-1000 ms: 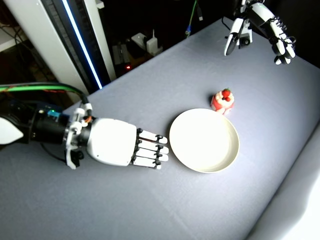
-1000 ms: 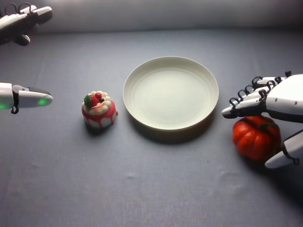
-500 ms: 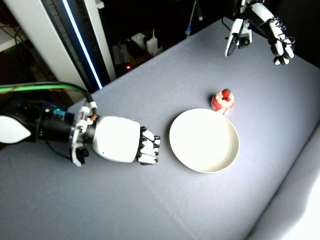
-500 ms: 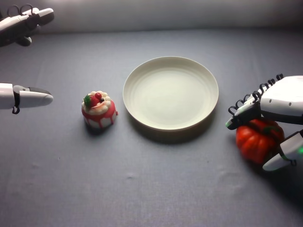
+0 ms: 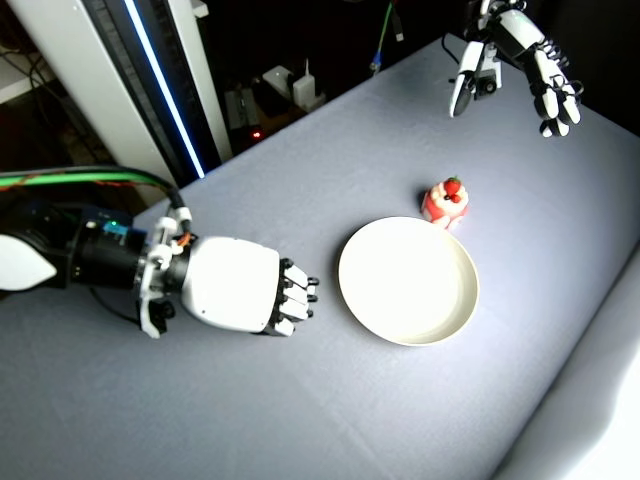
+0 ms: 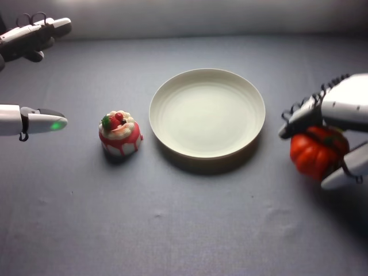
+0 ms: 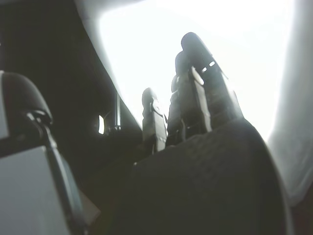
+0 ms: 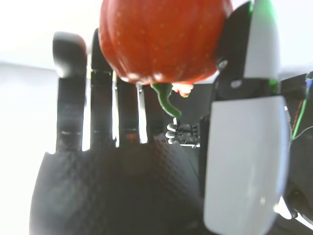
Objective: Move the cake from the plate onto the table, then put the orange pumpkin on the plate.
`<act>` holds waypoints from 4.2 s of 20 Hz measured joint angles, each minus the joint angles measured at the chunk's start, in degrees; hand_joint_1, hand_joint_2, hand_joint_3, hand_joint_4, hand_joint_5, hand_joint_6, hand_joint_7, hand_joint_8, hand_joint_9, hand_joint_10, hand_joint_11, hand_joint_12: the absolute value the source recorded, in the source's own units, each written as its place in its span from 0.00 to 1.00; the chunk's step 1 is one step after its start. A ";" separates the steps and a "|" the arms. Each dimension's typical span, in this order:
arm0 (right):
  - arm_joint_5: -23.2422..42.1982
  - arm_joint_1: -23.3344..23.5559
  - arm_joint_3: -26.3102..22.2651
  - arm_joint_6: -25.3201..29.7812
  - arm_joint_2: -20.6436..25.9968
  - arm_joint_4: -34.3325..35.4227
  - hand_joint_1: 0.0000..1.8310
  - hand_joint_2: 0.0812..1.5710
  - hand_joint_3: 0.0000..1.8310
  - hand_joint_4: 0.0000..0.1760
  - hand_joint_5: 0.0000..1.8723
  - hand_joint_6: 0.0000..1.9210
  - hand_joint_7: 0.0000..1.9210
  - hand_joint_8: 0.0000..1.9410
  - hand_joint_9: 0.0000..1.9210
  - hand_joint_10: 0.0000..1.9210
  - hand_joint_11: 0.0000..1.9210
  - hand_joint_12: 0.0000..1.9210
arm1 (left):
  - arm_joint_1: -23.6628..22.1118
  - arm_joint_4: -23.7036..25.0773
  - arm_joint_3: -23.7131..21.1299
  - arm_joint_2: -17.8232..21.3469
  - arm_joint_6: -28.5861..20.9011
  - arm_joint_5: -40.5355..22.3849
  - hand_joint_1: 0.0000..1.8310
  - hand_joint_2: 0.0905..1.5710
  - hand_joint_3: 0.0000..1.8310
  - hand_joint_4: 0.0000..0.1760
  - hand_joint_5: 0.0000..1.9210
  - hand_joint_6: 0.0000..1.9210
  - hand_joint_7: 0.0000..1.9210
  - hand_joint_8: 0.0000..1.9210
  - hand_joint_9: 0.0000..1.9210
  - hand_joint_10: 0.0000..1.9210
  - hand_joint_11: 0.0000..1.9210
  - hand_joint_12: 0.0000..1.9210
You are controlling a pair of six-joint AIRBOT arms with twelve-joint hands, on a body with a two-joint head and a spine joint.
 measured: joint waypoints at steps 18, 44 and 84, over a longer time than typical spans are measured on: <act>0.33 10.12 5.16 -0.07 -6.43 -4.98 0.64 0.75 0.00 0.00 0.47 0.60 0.40 0.72 0.28 0.84 0.22 0.99 | 0.04 0.76 2.16 -1.75 0.02 1.05 0.55 0.52 0.00 1.00 0.11 0.00 0.06 0.00 0.17 0.00 0.00 0.62; -0.44 11.17 18.47 -0.02 -23.12 -8.11 0.67 0.72 0.00 0.00 0.48 0.51 0.49 0.66 0.45 0.78 0.42 0.88 | -1.53 2.10 4.76 -4.37 -0.02 -1.01 0.58 0.56 0.01 0.87 0.09 0.00 0.05 0.00 0.14 0.00 0.00 0.41; -1.29 11.28 14.43 1.09 -15.76 -4.81 0.48 0.40 0.00 1.00 0.04 0.00 0.01 0.00 0.02 0.00 0.00 0.21 | 0.35 -0.70 5.14 -6.36 -0.02 -2.97 0.57 0.52 0.00 0.87 0.09 0.00 0.01 0.00 0.05 0.01 0.00 0.46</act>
